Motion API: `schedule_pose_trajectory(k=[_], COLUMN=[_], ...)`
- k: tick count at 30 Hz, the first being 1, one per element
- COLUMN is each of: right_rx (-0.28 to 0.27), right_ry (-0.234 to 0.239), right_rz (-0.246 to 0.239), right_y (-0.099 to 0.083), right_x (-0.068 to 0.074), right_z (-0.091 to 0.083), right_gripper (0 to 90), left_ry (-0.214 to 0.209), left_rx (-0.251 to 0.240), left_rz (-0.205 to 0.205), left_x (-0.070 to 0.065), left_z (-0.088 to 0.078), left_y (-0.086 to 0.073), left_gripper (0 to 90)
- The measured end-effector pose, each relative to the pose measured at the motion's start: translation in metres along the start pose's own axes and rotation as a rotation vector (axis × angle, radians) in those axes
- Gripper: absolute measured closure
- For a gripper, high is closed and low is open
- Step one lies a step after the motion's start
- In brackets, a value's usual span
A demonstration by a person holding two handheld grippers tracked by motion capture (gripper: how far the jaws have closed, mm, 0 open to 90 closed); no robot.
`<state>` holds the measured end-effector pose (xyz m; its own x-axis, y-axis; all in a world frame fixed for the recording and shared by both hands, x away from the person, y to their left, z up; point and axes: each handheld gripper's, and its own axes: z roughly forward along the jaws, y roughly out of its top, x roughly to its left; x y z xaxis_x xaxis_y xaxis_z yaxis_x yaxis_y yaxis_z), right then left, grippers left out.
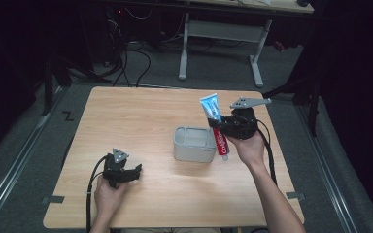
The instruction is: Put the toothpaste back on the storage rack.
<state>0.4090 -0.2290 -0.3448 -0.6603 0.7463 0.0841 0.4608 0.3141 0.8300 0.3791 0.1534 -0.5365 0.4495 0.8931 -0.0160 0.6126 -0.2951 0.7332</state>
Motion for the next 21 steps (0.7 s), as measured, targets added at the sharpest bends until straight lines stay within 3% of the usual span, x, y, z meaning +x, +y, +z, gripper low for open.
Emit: schedule_pose_trajectory(k=[15, 19, 21], right_rx=[-0.039, -0.071, -0.079], right_ry=[0.033, 0.075, 0.071], right_rz=[0.015, 0.042, 0.04], right_y=[0.017, 0.021, 0.022], right_x=[-0.001, -0.003, -0.004], right_z=[0.008, 0.012, 0.015], right_gripper=[70.8, 70.8, 70.8], left_ry=[0.001, 0.002, 0.002], left_rx=[0.0, 0.0, 0.0], left_rz=[0.002, 0.001, 0.001], left_x=[0.0, 0.0, 0.0], left_z=[0.0, 0.0, 0.0], left_y=[0.0, 0.0, 0.0], left_gripper=[21.0, 21.0, 21.1])
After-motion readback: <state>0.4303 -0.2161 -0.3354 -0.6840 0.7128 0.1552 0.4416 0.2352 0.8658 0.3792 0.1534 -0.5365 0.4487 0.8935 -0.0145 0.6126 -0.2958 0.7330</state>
